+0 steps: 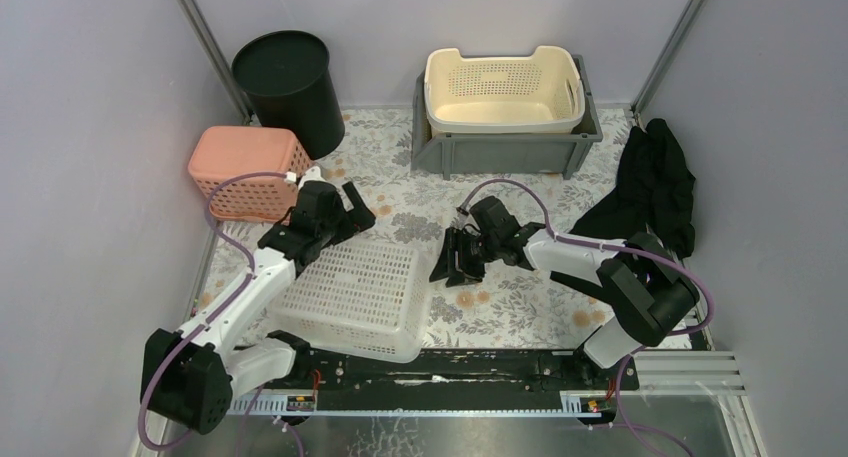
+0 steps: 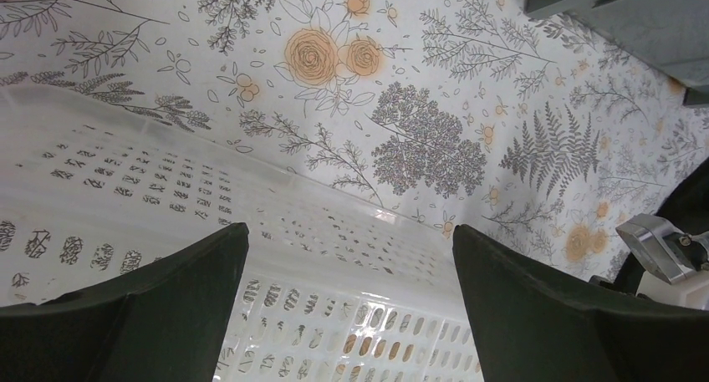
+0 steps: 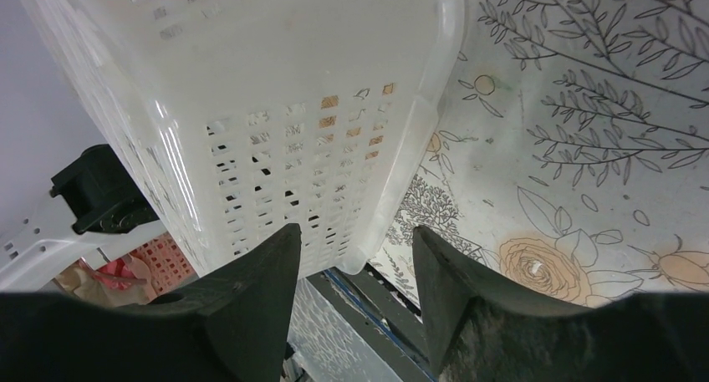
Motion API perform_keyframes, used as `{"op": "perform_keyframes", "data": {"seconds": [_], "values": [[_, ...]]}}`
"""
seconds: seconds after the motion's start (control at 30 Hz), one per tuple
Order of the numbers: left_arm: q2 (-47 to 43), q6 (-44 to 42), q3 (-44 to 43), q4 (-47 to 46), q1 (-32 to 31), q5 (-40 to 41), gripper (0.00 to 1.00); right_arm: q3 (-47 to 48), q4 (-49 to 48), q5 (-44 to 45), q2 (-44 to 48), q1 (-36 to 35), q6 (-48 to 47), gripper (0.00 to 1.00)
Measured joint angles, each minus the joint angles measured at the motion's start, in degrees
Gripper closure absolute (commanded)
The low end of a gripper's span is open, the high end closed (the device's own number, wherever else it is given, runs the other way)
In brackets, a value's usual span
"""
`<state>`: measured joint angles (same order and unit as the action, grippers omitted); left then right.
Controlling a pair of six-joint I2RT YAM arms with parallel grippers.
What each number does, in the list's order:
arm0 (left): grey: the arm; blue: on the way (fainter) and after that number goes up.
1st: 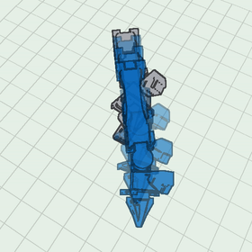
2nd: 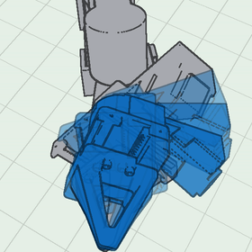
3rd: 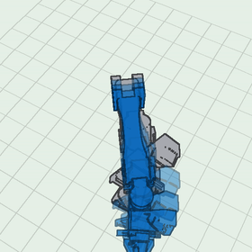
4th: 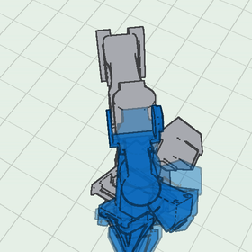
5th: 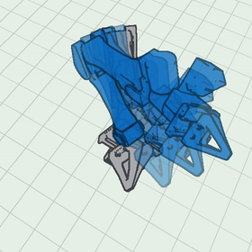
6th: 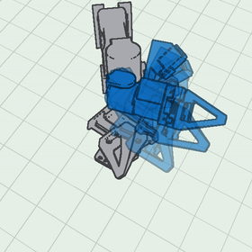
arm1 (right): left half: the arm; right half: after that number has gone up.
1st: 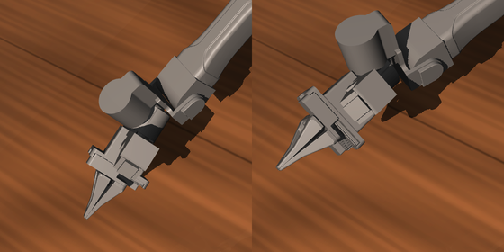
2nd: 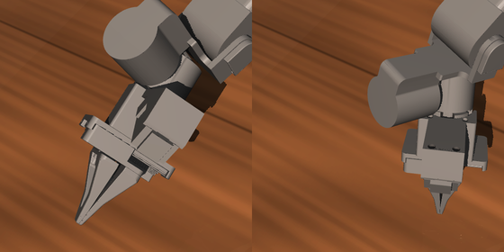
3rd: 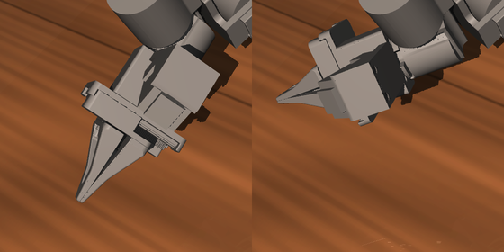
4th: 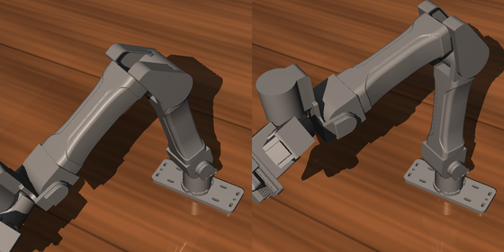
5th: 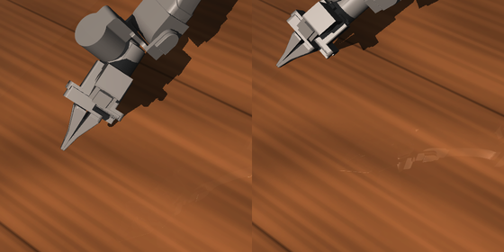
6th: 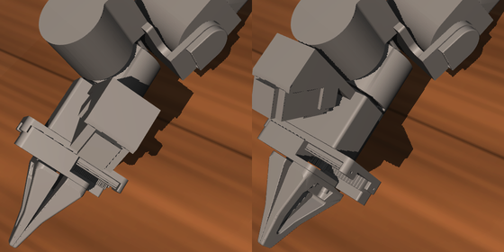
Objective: Turn the large container upside down
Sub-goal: Move the container to the center of the board.
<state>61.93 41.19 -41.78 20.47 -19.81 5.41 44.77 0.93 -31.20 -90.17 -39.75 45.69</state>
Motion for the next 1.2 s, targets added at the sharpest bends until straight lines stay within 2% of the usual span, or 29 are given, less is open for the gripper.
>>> {"op": "perform_keyframes", "data": {"seconds": [0.17, 0.57, 0.87, 1.2], "values": [[3.08, -1.38, -4.28, 2.23, 0.33, 0.00, 0.00, 0.02, 0.68, -0.11, 0.02, -1.62, -0.09, 0.41], [3.93, -3.89, -10.56, 2.82, 1.29, -1.88, 0.00, 0.02, 2.62, -1.03, 2.14, -4.79, 0.00, 0.40], [-4.13, -3.85, -13.75, 7.37, 1.31, -6.51, 0.00, 2.27, 2.71, -1.38, 1.25, -6.88, 0.90, 0.40], [-11.91, -3.39, -14.86, 14.34, 1.49, -10.05, 0.00, 9.77, -8.39, -5.79, -11.78, -8.31, 7.54, 0.40]]}}
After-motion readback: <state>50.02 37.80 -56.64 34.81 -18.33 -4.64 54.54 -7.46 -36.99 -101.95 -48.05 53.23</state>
